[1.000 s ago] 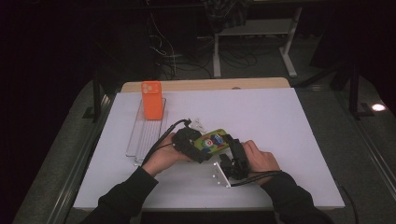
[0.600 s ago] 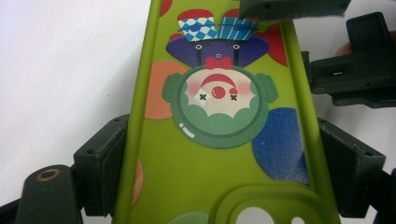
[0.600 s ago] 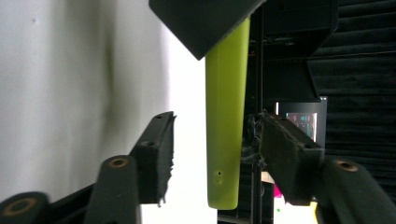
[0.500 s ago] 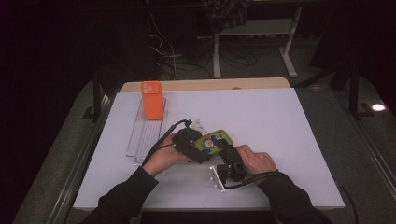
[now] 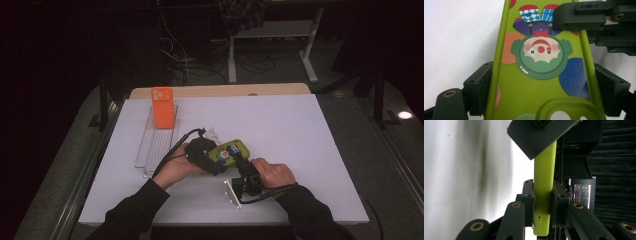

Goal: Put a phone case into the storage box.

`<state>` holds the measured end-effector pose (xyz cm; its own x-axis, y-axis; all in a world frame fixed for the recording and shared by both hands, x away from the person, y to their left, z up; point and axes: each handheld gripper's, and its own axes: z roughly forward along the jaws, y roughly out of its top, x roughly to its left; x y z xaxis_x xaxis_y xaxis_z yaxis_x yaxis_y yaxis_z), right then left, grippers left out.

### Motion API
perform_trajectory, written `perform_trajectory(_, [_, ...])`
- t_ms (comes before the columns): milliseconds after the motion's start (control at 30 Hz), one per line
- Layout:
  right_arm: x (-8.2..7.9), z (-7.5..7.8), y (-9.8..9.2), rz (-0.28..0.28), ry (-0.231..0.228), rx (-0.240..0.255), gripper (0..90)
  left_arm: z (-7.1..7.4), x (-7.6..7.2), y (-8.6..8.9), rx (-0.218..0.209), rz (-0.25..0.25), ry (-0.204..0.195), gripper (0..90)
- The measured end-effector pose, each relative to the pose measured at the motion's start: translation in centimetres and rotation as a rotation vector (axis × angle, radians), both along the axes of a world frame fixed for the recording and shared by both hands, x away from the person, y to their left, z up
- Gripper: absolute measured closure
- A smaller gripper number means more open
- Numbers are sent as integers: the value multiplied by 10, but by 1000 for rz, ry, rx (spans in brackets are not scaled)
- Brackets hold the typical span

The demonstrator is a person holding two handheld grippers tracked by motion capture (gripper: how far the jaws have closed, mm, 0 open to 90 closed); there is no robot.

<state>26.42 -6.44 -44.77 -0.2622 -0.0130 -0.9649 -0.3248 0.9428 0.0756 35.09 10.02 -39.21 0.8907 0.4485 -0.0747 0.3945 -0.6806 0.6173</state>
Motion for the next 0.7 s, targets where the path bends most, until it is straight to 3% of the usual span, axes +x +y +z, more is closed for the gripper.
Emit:
perform_trajectory(100, [-1,0,0,4,-6,-5,751,1,-1,0,-1,-5,-14,150])
perform_trajectory(200, [-2,0,1,3,-10,-6,755,3,-3,0,18,-25,-58,136])
perform_trajectory(267, [-2,1,1,2,-7,-6,756,4,-4,0,28,-29,-70,90])
perform_trajectory(367, [-2,1,1,-1,-2,-8,757,9,-4,3,18,-39,-64,27])
perform_trajectory(433, [-1,1,0,-15,6,7,756,11,-4,4,-26,-19,-56,13])
perform_trajectory(567, [4,3,-5,-46,19,31,756,15,-3,10,-39,-18,-54,0])
perform_trajectory(600, [5,3,-6,-65,33,62,756,17,-2,12,-29,-28,-52,0])
perform_trajectory(700, [10,6,-10,-91,69,82,757,19,0,17,-37,-16,-56,0])
